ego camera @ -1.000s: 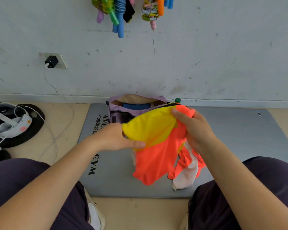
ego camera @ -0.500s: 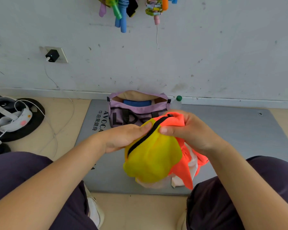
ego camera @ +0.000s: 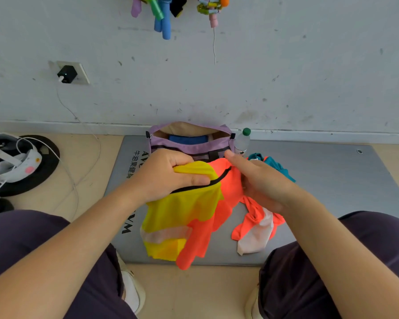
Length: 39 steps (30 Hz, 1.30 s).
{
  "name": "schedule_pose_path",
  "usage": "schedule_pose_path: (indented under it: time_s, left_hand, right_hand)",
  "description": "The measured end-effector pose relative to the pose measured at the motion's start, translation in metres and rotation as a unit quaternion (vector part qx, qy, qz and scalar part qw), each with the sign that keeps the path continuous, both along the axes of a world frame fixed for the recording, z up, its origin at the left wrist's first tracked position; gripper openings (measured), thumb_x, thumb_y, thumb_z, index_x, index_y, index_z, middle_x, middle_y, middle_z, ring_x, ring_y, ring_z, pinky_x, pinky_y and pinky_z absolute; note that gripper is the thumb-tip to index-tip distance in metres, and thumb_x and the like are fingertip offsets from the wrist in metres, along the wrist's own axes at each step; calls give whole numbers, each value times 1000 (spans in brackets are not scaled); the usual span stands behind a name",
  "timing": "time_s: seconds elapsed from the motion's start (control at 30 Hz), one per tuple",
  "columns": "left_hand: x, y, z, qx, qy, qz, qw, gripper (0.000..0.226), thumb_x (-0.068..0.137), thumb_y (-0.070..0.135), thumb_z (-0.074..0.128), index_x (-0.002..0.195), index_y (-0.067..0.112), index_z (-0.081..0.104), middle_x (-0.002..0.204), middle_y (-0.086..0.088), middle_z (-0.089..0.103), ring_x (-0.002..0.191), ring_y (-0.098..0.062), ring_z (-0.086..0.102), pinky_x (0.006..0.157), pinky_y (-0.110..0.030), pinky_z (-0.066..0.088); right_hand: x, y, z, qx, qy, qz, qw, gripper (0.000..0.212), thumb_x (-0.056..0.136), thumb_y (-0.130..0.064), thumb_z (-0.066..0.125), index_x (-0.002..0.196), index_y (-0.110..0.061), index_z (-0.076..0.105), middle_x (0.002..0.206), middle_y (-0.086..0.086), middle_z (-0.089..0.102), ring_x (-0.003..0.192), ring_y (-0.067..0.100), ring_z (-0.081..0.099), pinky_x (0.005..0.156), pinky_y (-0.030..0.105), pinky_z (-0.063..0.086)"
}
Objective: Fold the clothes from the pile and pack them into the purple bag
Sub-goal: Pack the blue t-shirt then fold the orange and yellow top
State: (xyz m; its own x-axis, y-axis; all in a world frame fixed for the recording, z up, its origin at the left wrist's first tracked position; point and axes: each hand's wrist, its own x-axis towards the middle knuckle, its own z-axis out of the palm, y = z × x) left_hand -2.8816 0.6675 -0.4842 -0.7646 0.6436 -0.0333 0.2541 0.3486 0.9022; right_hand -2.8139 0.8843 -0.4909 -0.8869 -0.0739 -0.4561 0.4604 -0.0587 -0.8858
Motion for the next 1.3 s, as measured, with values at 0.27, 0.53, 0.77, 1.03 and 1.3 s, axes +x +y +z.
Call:
schedule_pose_path:
  time_s: [0.27,0.53,0.77,1.03,1.3]
  left_hand:
    - [0,6,-10,-96,4,-55,994,49,53,66,82,88,39,61,70,11,56,61,-3,50,59,-24,41]
    - [0,2,-5,-46,-256,-145,955,46,85,57,55,131,53,49,132,4,58,116,-7,61,83,-40,59]
    - [-14,-7,-6,-127,-131,-183,966,22,90,40,65,102,22,69,103,-4,68,94,-13,64,78,-33,57]
    - [-21,-14,14,58,-120,-52,990,30,90,45,64,78,17,62,78,0,56,76,-12,54,76,-21,46]
    - [8,12,15,115,-23,-37,992,16,85,45,63,77,31,63,70,16,58,67,-3,51,66,-15,40]
  right_hand:
    - [2,3,-2,-15,91,31,995,34,75,-37,78,99,-15,76,98,12,74,89,23,70,79,33,56]
    - [11,3,12,-17,201,83,976,24,85,-18,69,100,0,68,101,20,69,97,29,66,90,40,54]
    - [14,11,21,-44,195,129,971,7,87,-18,63,89,-20,69,87,-1,68,81,14,62,76,25,50]
    - [12,17,21,131,112,208,963,35,83,-45,67,102,-15,68,103,18,69,92,34,65,89,52,50]
    - [17,-30,18,152,161,152,963,51,79,-52,64,96,-4,72,95,25,69,78,29,66,77,53,52]
